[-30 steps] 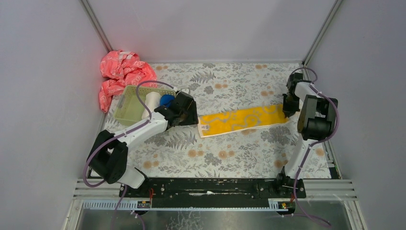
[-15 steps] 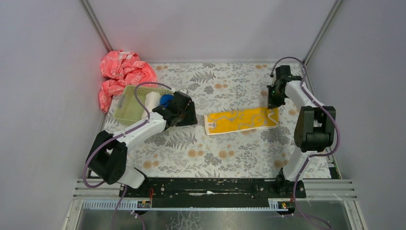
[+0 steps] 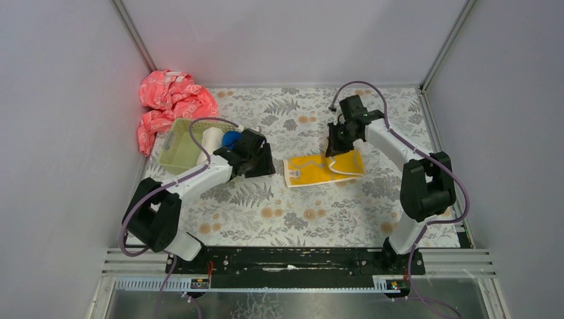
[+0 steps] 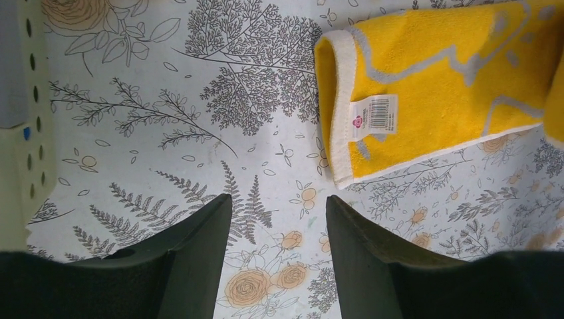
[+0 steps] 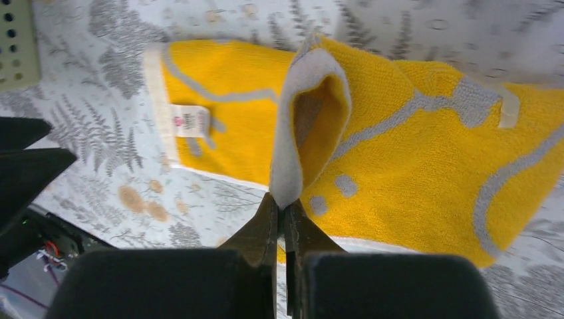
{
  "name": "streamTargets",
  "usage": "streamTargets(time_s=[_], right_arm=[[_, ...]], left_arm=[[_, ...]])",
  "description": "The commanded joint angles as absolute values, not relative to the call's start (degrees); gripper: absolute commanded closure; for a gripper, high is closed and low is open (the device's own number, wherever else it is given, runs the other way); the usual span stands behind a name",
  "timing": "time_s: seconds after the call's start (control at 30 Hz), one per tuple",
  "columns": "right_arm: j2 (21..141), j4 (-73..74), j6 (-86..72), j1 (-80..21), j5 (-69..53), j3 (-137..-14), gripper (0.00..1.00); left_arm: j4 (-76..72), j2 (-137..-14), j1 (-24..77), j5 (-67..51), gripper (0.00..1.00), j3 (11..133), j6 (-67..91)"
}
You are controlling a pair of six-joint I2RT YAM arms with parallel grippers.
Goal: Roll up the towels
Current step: Fold the towel at the center of the board.
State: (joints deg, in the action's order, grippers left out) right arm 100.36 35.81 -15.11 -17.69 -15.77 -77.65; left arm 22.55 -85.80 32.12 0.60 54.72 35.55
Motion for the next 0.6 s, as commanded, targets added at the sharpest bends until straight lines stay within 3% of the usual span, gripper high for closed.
streamTargets(time_s=[0.0,0.57], right_arm=[[99.93,32.42,-20.48,-22.14,-18.54,-78.62,1.0],[105.4,26.36,-26.89,-32.7,-16.53,-78.34,1.0]], left_arm=[[19.07,-86.97,31.86,-1.35,0.46,54.29,36.88],[15.81,-89.65,31.82,-5.78,0.55,53.29,38.8]])
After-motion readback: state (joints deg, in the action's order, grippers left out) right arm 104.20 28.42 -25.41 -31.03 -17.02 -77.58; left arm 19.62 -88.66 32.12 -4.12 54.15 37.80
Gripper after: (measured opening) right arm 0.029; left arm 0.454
